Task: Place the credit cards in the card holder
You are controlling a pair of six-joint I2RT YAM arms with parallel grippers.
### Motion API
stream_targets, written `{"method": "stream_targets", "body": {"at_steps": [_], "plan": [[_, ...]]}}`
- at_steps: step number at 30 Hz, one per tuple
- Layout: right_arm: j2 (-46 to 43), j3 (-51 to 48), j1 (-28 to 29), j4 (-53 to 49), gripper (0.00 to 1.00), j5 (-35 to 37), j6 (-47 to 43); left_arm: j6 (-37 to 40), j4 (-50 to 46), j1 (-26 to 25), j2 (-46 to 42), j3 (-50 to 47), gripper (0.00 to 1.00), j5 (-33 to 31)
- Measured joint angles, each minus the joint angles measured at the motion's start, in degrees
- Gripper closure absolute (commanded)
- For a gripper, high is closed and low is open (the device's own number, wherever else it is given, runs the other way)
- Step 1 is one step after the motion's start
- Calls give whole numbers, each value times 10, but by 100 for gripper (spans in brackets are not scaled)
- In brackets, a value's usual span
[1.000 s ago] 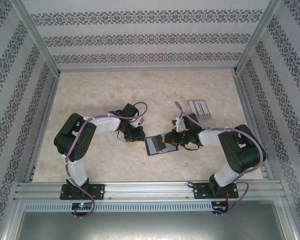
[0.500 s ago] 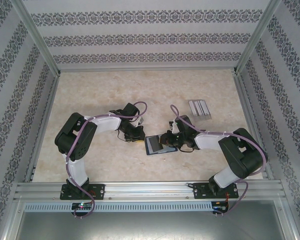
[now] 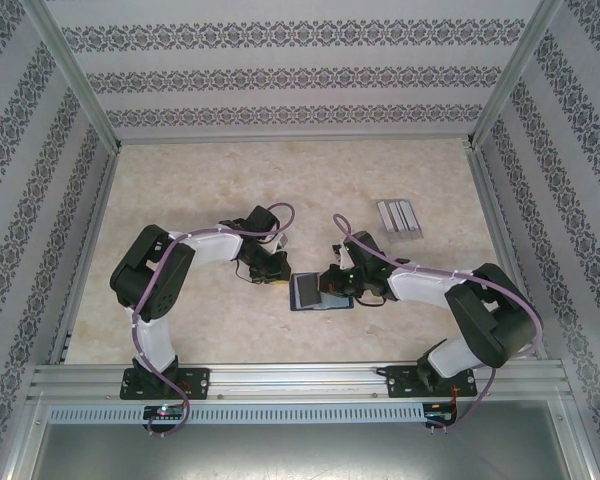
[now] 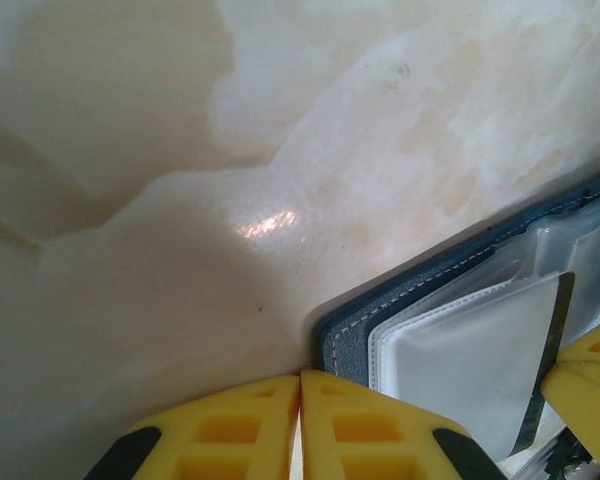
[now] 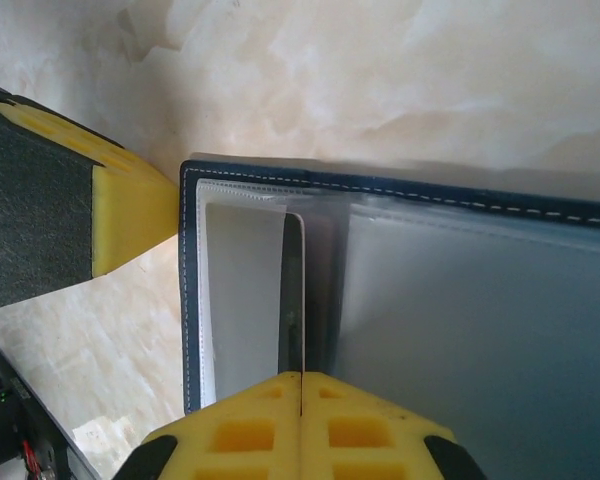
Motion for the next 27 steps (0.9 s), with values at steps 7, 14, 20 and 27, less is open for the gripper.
{"method": "stream_targets", "body": {"at_steps": [7,14,20,27], "plan": [[20,11,28,-2,89,9,4,-4,3,0,0,-2,88,0],[31,13,37,-2,81,11,14,-13,14,0,-4,-10,89,1],[5,13,37,-10,78,24,17,-13,18,0,-6,-13,88,1],[-69,14,37,-92,73,65,-30,-15,35,-6,-17,-21,70,2]]}}
